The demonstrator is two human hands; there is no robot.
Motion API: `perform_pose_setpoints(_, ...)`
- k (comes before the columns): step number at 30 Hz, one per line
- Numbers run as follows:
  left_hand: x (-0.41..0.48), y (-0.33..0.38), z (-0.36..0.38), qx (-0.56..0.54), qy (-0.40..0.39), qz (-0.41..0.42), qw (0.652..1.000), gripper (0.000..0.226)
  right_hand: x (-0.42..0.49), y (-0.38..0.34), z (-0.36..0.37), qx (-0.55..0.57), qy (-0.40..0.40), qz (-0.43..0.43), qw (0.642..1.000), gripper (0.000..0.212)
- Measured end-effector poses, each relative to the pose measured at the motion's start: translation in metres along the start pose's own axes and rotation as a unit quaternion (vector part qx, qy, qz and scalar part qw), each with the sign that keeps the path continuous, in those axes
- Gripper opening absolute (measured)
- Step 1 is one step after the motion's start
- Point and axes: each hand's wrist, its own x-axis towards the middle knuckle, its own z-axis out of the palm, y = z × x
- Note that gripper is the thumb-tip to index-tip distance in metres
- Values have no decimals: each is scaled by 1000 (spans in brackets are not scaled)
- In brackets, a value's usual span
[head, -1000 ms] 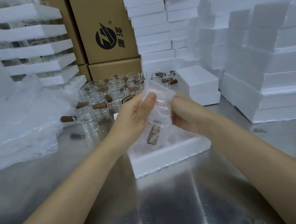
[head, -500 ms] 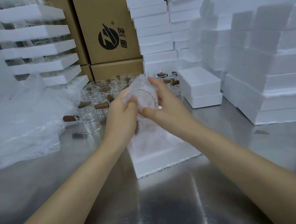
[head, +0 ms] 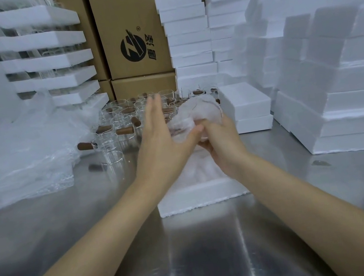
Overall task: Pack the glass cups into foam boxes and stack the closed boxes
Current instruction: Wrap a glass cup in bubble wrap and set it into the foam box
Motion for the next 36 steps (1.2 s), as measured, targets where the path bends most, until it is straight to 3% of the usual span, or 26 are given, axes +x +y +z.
perform_pose_setpoints(2, 6, -1, -5, -109, -2, -71, 992, 102, 2, 1, -1, 37, -28, 36, 998, 35)
perform_pose_setpoints(5, 15, -2, -12, -287, 11, -166, 943, 97, 1, 2, -2, -48, -45, 20, 998, 46)
perform_pose_setpoints(8, 20, -7, -12, -288, 65, -167, 940, 92, -1, 0, -2, -99, -47, -54, 993, 55)
perform_pose_setpoints(12, 19, -11, -9, -260, 89, -115, 955, 95, -1, -4, -2, -95, -37, -94, 990, 20)
perform_pose_setpoints(15, 18, -11, -5, -275, 51, -124, 952, 95, -3, -3, -1, -81, -5, -95, 992, 19)
perform_pose_setpoints(20, 14, -7, -3, -309, -95, -154, 934, 43, -3, 1, -4, -159, 18, -165, 973, 12)
perform_pose_setpoints(24, 10, -5, 1, -294, -94, -109, 945, 19, 2, 2, -8, -243, 66, -214, 944, 25)
perform_pose_setpoints(31, 8, -4, 4, -264, -80, -75, 958, 10, 5, -4, -9, -221, 66, -150, 961, 26)
perform_pose_setpoints(33, 10, -7, 2, -281, -74, -97, 952, 10, 4, -6, -10, -269, 53, -169, 947, 22)
perform_pose_setpoints(34, 10, -8, 3, -289, -70, -107, 949, 22, 2, -7, -10, -295, 45, -187, 936, 11)
perform_pose_setpoints(36, 11, -8, 2, -306, -64, -124, 942, 33, -3, -9, -10, -344, 39, -221, 912, 23)
